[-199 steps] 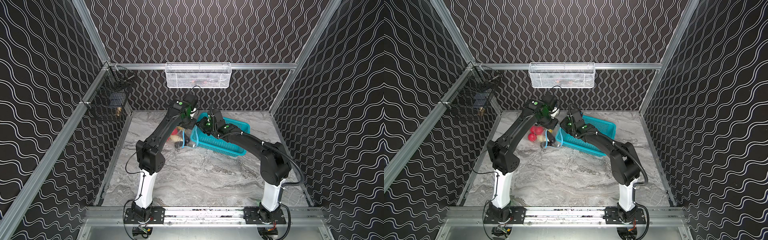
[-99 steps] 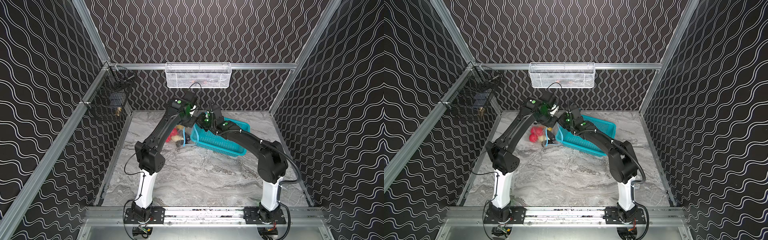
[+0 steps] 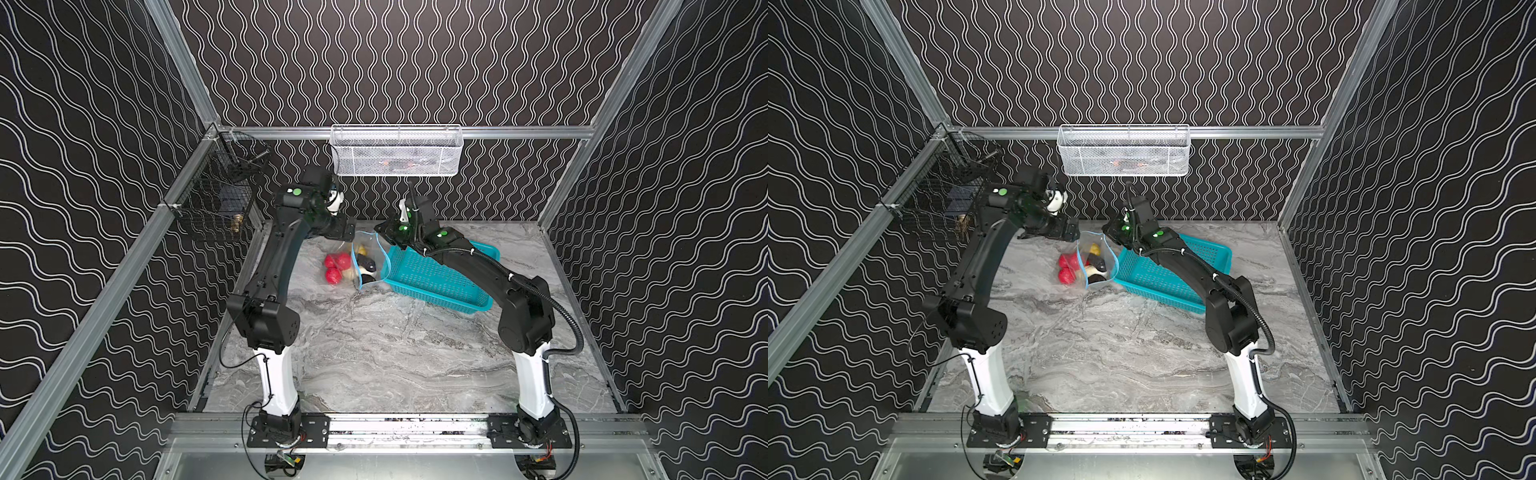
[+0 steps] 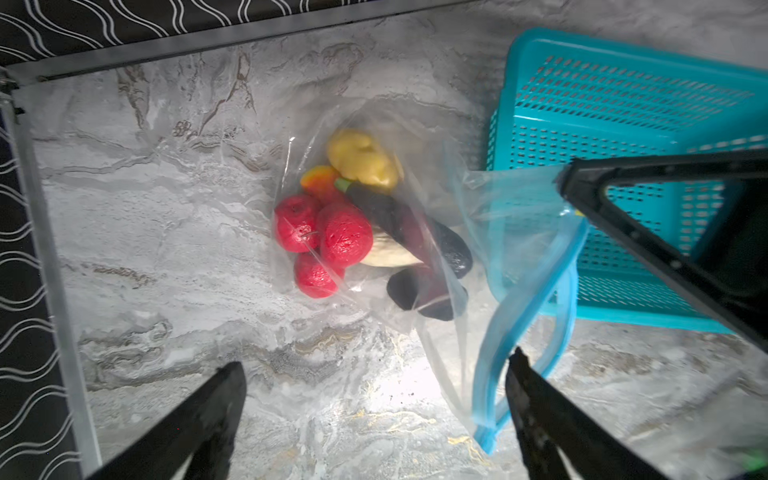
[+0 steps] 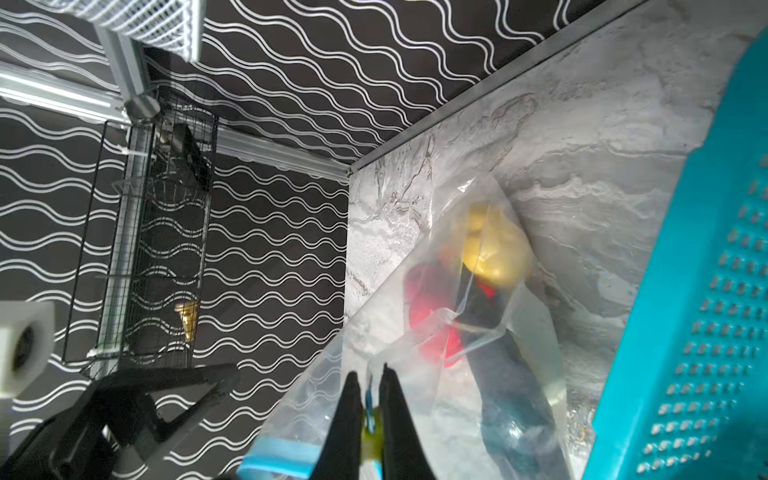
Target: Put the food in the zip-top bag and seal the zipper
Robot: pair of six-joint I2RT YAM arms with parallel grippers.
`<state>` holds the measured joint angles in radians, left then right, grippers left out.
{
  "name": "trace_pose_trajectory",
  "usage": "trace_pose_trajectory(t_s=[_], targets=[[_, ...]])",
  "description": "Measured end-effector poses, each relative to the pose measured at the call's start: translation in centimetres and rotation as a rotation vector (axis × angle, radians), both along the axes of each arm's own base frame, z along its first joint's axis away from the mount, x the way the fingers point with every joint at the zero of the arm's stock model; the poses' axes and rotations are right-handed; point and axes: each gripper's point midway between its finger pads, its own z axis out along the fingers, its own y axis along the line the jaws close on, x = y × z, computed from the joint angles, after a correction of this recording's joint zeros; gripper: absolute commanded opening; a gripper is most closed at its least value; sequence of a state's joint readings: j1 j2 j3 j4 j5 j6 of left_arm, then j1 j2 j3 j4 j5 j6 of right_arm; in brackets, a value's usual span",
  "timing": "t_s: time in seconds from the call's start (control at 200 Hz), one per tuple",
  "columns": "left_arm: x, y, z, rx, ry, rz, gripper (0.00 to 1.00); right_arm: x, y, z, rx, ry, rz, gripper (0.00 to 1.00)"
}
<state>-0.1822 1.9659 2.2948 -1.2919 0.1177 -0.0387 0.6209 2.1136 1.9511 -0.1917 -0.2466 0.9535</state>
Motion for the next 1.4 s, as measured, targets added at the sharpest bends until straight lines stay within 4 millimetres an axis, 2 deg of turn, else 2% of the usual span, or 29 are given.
trace_pose_trajectory(t_s=[0.085,0.265,0.365,0.561,0.771,0.866,1.041,1.211,1.296,1.401], targets=[[0.5,1.2,1.0,-0.056,-0.026,0.003,0.99,-0.1,0.1,0.9,-0.014,-0.021,0.017,0.00],[2.0,4.8,2.0,-0.221,-0.067,0.041,0.99,-0.7,1.1,4.1,-0.034,-0.109,0.068,0.00],[2.5,6.0,2.5,-0.277,-0.119,0.021,0.99,-1.1,1.3,4.3,-0.041,-0.117,0.098,0.00],[2.0,4.3,5.6,-0.284,-0.333,-0.171,0.99,-1.3,1.5,4.3,-0.046,-0.119,0.139,0.00],[2.6,2.9,7.5,-0.258,-0.517,-0.366,0.99,-1.5,2.1,4.7,-0.051,-0.130,0.186,0.00],[3.2,2.4,7.4,-0.246,-0.563,-0.441,0.99,-1.8,2.2,4.6,-0.056,-0.133,0.212,0.00],[4.4,1.7,5.3,-0.213,-0.582,-0.580,0.99,-2.5,2.6,3.8,-0.054,-0.117,0.260,0.00],[4.2,0.8,3.6,-0.213,-0.616,-0.696,0.99,-3.2,2.5,5.2,-0.049,-0.162,0.299,0.00],[3.9,0.2,3.7,-0.231,-0.649,-0.759,0.94,-3.5,2.3,5.9,-0.049,-0.185,0.310,0.01],[3.3,-0.8,4.0,-0.244,-0.709,-0.883,0.95,-3.6,2.2,5.9,-0.051,-0.193,0.325,0.01]])
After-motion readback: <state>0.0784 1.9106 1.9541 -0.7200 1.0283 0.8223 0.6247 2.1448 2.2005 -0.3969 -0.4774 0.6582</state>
